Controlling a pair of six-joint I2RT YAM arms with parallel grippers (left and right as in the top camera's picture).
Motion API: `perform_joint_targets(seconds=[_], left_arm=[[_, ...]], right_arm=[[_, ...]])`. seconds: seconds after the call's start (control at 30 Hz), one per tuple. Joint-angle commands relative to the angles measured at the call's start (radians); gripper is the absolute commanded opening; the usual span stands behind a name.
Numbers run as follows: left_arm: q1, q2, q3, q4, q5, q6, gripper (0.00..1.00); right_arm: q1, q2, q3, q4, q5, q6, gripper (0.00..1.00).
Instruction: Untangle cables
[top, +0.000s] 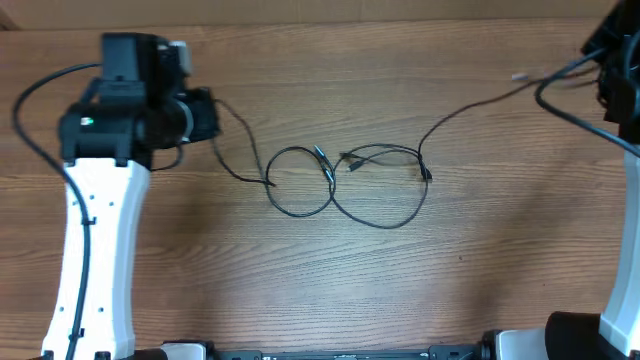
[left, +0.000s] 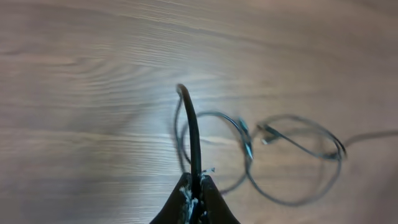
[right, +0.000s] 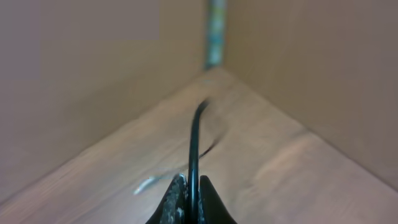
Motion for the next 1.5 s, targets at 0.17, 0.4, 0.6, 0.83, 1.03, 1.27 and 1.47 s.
perform_joint_targets(seconds=[0.17,0.4,0.6,0.83,1.03,1.27,1.47], left_arm=[[-0.109,-0.01,0.008,-0.001,0.05,0.075,0.04],[-0.135,0.022,0.007,-0.013,0.053,0.071,0.04],[-0.136,0.032,0.005,-0.013,0.054,0.071,0.04],[-0.135,0.032,0.005,0.003,0.053,0.071,0.04],[-0.135,0.032,0.005,-0.002,0.053,0.072,0.04],[-0.135,0.032,0.005,-0.013,0.053,0.072,0.04],[-0.135,0.032,0.005,-0.013,0.053,0.072,0.04]], right_arm=[[-0.049,-0.016,0.076,0.172,-0.138,-0.097,0.04],[-0.056,-0.016,0.198,0.333,-0.126,-0.097,0.04],[-0.056,-0.018,0.238,0.374,-0.139,-0.066,0.04],[-0.056,0.025,0.215,0.02,-0.577,0.134,0.04],[-0.064,0.077,0.215,0.051,-0.615,0.169,0.04],[-0.15,0.101,0.215,0.094,-0.39,0.043,0.16],[-0.173,0.173,0.204,-0.18,-0.489,-0.023,0.33]])
